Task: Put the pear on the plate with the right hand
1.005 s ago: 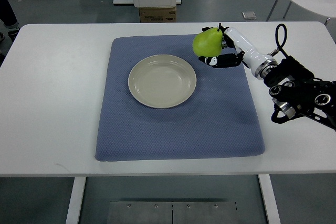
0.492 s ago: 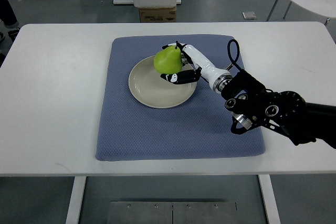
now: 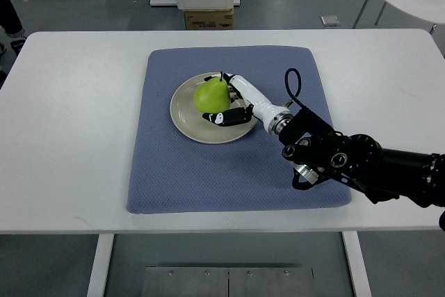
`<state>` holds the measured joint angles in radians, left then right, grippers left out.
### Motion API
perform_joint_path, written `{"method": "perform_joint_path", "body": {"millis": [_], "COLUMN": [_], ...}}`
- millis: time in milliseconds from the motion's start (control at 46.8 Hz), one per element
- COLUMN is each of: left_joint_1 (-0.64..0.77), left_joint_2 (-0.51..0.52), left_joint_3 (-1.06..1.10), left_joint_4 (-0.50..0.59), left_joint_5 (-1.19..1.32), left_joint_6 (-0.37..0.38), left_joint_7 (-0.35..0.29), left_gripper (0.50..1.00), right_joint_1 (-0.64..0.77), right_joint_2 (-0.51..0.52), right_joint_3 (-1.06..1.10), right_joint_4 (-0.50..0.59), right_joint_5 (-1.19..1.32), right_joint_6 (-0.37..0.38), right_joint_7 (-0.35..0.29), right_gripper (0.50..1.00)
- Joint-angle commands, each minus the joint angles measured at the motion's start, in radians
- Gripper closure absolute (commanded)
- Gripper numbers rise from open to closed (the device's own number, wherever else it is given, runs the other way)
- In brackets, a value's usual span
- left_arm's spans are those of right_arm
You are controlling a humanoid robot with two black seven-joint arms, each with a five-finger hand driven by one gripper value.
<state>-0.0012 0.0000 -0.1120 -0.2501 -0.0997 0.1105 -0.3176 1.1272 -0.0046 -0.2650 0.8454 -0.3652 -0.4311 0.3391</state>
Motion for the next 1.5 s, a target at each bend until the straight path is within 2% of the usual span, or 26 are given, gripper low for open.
{"method": "perform_joint_path", "body": {"millis": [0,128,492,513,556,620,727,791,1005,1155,1283,1476], "left_joint_1": [0.000,0.000,0.000,0.000,0.001,0.000,0.001,0.000,0.000,0.000,0.000,0.000], "left_joint_2": [0.000,0.000,0.000,0.000,0.000,0.000,0.000,0.000,0.000,0.000,0.000,0.000], "left_joint_3": [0.000,0.000,0.000,0.000,0.000,0.000,0.000,0.000,0.000,0.000,0.000,0.000], "left_joint_4": [0.000,0.000,0.000,0.000,0.000,0.000,0.000,0.000,0.000,0.000,0.000,0.000], "left_joint_5": [0.000,0.000,0.000,0.000,0.000,0.000,0.000,0.000,0.000,0.000,0.000,0.000], "left_joint_6": [0.000,0.000,0.000,0.000,0.000,0.000,0.000,0.000,0.000,0.000,0.000,0.000], "left_joint_7": [0.000,0.000,0.000,0.000,0.000,0.000,0.000,0.000,0.000,0.000,0.000,0.000], "left_gripper": [0.500,0.500,0.500,0.500,0.500,0.500,0.500,0.500,0.500,0.500,0.500,0.500], "right_joint_1": [-0.003,-0.017,-0.015,-0.014,-0.012,-0.007,-0.001,0.002,0.000,0.005,0.026,0.031], "right_joint_2": [0.005,0.005,0.005,0.005,0.005,0.005,0.005,0.005,0.005,0.005,0.003,-0.069], "right_joint_3": [-0.017,-0.029,-0.028,-0.028,-0.026,-0.025,-0.023,-0.022,-0.022,-0.019,-0.017,0.038], "right_joint_4": [-0.034,-0.069,-0.069,-0.068,-0.065,-0.062,-0.057,-0.054,-0.052,-0.052,-0.055,-0.058], "right_joint_5": [0.002,0.002,-0.001,-0.001,-0.001,-0.001,0.000,0.000,0.000,0.000,0.002,0.002], "right_joint_6": [0.000,0.000,-0.009,-0.009,-0.009,-0.009,-0.009,-0.009,-0.009,-0.008,-0.008,-0.008], "right_joint_7": [0.000,0.001,0.014,0.015,0.024,0.050,0.083,0.083,0.084,0.084,0.080,0.077], "right_gripper": [1.000,1.000,1.000,0.967,0.850,0.723,0.611,0.565,0.544,0.500,0.500,0.500]}}
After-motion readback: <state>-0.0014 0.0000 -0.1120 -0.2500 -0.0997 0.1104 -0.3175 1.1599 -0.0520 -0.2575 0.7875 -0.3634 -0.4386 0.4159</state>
